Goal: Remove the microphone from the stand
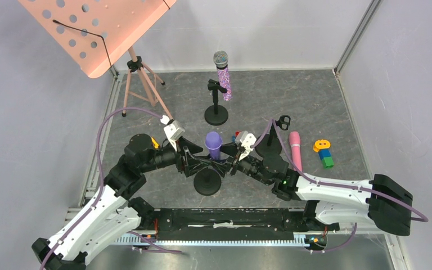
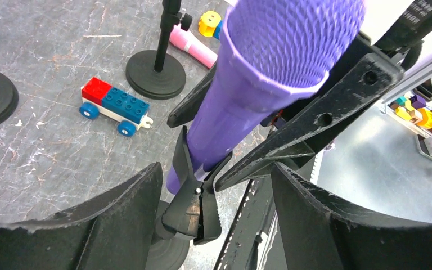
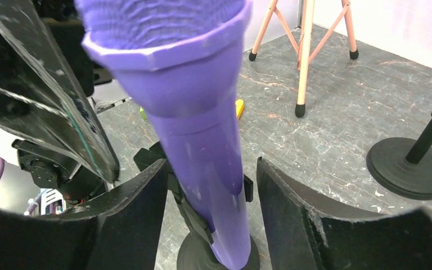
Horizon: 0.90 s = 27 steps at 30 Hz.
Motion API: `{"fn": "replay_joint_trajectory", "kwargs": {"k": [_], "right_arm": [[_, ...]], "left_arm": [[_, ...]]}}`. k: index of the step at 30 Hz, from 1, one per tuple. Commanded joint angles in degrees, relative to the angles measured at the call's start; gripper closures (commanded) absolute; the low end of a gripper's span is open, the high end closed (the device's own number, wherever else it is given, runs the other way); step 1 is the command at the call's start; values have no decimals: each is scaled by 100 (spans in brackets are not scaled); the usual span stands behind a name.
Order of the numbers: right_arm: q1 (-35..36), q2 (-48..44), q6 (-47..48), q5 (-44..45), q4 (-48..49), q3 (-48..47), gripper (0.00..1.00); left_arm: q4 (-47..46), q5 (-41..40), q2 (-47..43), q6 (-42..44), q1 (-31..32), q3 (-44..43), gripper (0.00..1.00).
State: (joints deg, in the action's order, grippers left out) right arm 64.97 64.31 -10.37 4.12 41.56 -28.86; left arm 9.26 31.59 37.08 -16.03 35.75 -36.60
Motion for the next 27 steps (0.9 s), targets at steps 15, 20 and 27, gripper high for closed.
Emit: {"fn": "replay_joint_trajectory", "kwargs": {"k": [15, 20, 27], "right_arm": [[-19, -27, -341, 441, -2, -199, 29], [-19, 74, -399, 274, -4, -269, 29], [-18, -40, -405, 292, -22, -193, 28]], "left_arm": [[1817, -152, 616, 962, 37, -899, 27], [1645, -215, 716, 915, 135, -898, 34], [1556, -600, 906, 909, 457, -885, 50]]}}
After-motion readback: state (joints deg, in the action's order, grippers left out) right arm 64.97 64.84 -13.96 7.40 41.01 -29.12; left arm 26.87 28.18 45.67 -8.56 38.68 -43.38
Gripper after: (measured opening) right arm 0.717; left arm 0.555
